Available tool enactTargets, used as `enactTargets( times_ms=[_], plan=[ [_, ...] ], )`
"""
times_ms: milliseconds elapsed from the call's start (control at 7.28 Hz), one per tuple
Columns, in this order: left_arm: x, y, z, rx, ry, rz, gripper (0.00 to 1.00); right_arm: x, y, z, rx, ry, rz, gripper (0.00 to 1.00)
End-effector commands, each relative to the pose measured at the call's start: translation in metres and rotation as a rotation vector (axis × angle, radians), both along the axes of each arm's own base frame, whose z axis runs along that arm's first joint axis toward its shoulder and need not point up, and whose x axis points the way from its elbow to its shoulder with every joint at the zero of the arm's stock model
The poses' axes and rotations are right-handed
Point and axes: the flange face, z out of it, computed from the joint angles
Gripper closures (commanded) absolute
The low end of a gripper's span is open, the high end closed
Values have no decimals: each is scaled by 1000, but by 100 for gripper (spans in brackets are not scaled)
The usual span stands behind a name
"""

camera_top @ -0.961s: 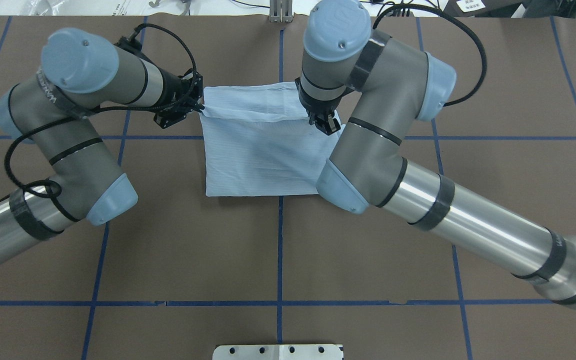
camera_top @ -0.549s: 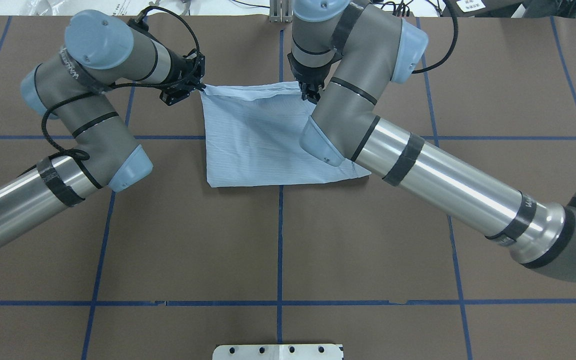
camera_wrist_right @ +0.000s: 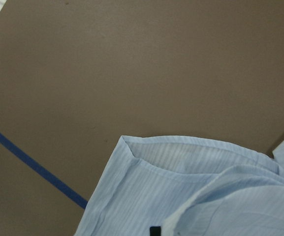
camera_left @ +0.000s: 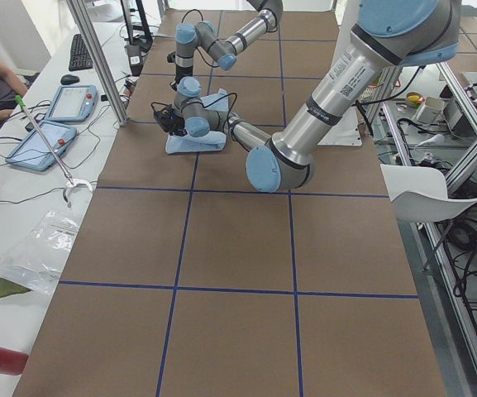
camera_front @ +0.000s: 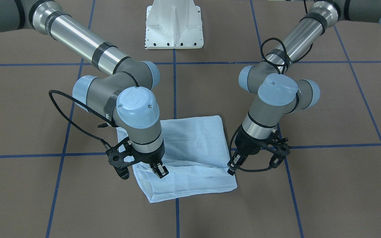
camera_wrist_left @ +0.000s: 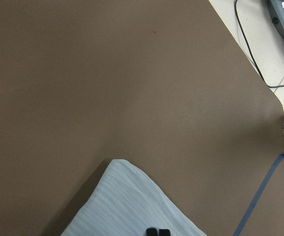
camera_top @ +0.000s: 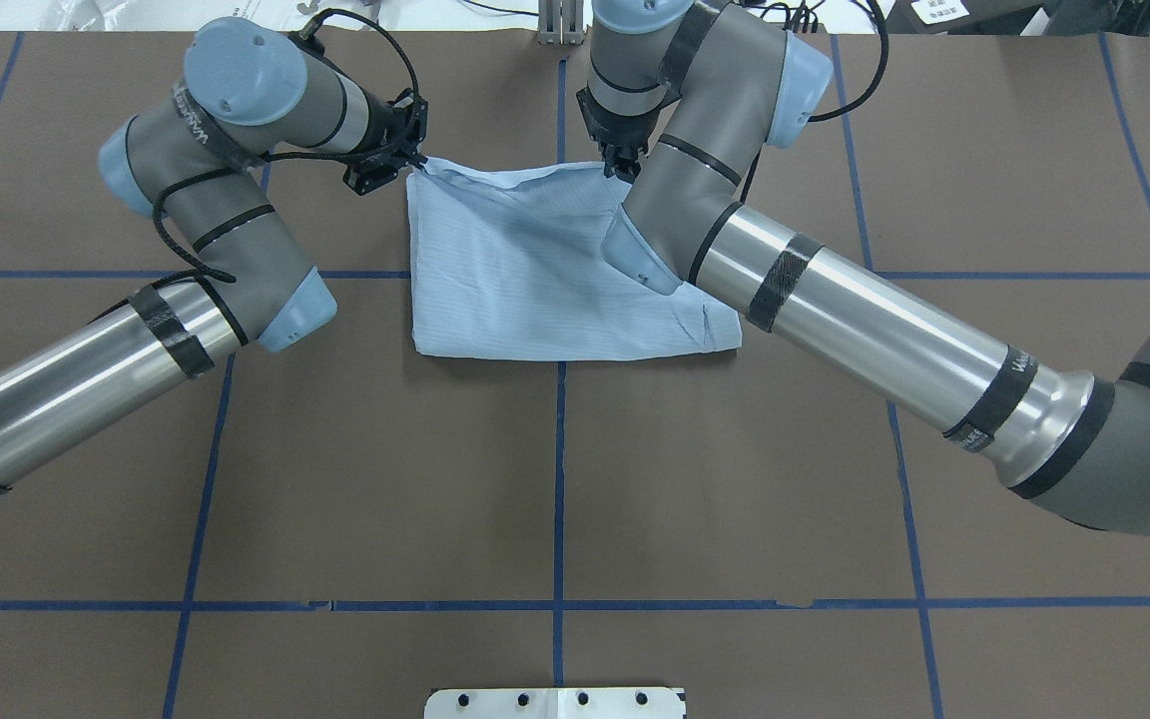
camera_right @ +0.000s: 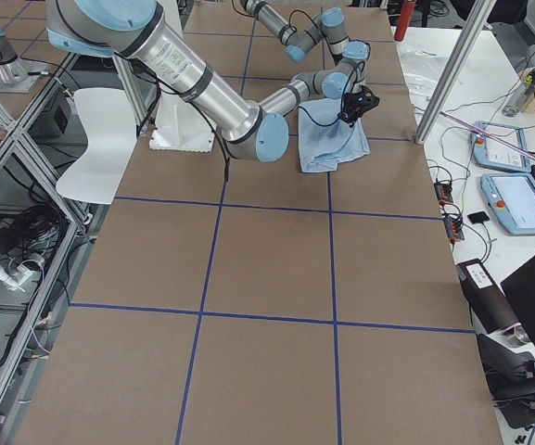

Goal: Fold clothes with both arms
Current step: 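Lower the folded edge onto the far edge and open both grippers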

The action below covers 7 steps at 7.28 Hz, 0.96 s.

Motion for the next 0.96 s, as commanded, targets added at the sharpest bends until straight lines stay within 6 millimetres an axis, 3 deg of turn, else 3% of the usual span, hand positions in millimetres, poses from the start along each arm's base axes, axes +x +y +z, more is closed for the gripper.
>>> enactTargets(
  times_ms=[0, 275, 412, 549, 687, 824],
  plan=[
    [1, -14, 11, 33, -36, -10, 100, -8, -19, 10, 38, 8, -26, 100],
    [3, -19, 26, 52, -56, -17, 100, -10, -27, 24, 78, 1, -45, 100],
    [4, -20, 24, 55, -55, -19, 85, -12, -29, 14, 85, -6, -45, 100],
    [4, -20, 25, 61, -60, -13, 62, -18, -35, 12, 88, -6, -45, 65],
    [2, -22, 27, 83, -78, -2, 52, -20, -40, 23, 97, -3, -45, 7],
    [-7, -28, 27, 85, -78, -14, 43, -7, -50, 19, 113, 0, -37, 1]
  ],
)
